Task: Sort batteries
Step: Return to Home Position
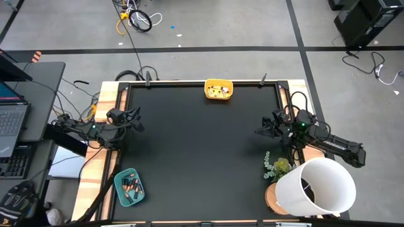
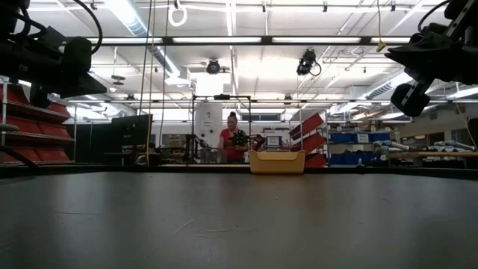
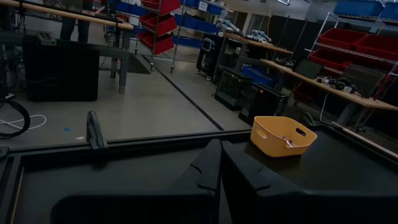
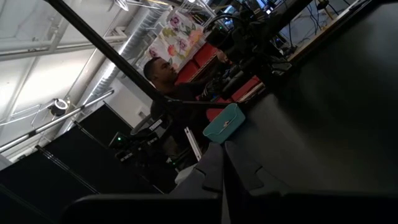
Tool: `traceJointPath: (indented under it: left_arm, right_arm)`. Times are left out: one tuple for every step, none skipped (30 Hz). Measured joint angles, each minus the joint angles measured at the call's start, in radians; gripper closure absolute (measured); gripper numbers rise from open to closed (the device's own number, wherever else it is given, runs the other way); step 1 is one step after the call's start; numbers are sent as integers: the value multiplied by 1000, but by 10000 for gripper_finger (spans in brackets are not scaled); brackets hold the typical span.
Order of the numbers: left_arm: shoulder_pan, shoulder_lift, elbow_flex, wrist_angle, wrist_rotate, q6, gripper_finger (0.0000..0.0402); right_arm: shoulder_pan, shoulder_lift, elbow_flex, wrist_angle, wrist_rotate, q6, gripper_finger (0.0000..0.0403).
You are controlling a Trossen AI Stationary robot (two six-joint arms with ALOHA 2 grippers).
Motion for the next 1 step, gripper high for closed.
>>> traceJointPath:
  left_arm:
    - [0,0,0,0,0,0,376]
  right_arm:
    - [0,0,0,0,0,0,402]
